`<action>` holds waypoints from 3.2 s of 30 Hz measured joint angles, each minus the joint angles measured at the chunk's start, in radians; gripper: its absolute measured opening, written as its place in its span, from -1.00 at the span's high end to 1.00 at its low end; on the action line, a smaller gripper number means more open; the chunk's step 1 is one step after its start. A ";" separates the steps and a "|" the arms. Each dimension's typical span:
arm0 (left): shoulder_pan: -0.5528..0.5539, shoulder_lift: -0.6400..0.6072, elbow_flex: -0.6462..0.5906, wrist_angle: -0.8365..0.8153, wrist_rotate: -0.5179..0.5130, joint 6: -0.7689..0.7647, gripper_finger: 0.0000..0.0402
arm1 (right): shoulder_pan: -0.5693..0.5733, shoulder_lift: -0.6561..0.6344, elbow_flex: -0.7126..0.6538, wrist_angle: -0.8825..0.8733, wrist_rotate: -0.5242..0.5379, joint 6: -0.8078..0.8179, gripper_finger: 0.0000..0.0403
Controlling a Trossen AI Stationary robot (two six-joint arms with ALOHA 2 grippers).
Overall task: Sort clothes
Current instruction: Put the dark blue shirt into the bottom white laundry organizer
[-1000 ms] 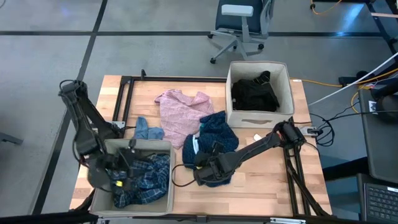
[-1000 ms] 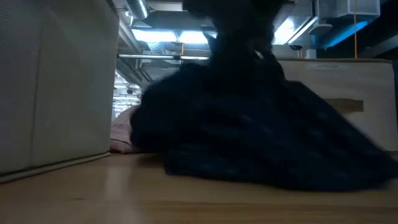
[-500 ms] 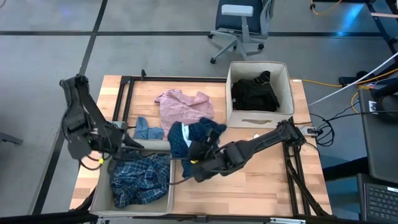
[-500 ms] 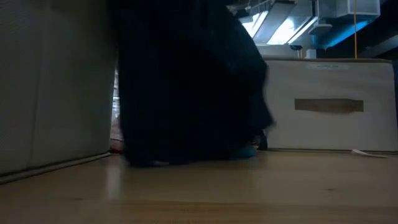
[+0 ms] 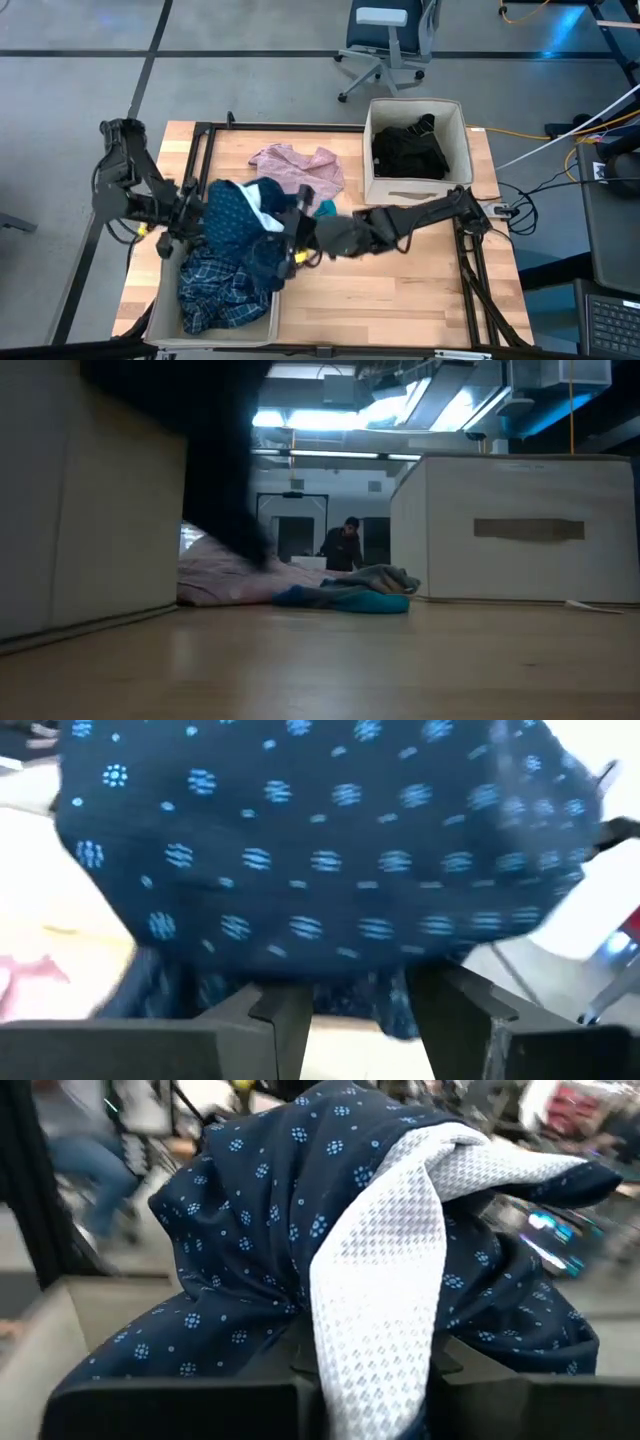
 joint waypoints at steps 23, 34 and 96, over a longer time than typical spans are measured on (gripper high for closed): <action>0.000 -0.149 0.000 0.285 -0.025 0.366 0.27 | -0.046 0.194 0.000 0.404 -0.444 -0.044 0.70; 0.000 -0.146 0.000 0.267 -0.024 0.364 0.27 | -0.056 0.380 0.000 0.296 -0.504 -0.011 0.50; 0.500 0.198 -0.065 -0.497 0.762 -0.303 0.27 | 0.103 0.082 -0.505 -0.012 -0.028 0.458 -0.46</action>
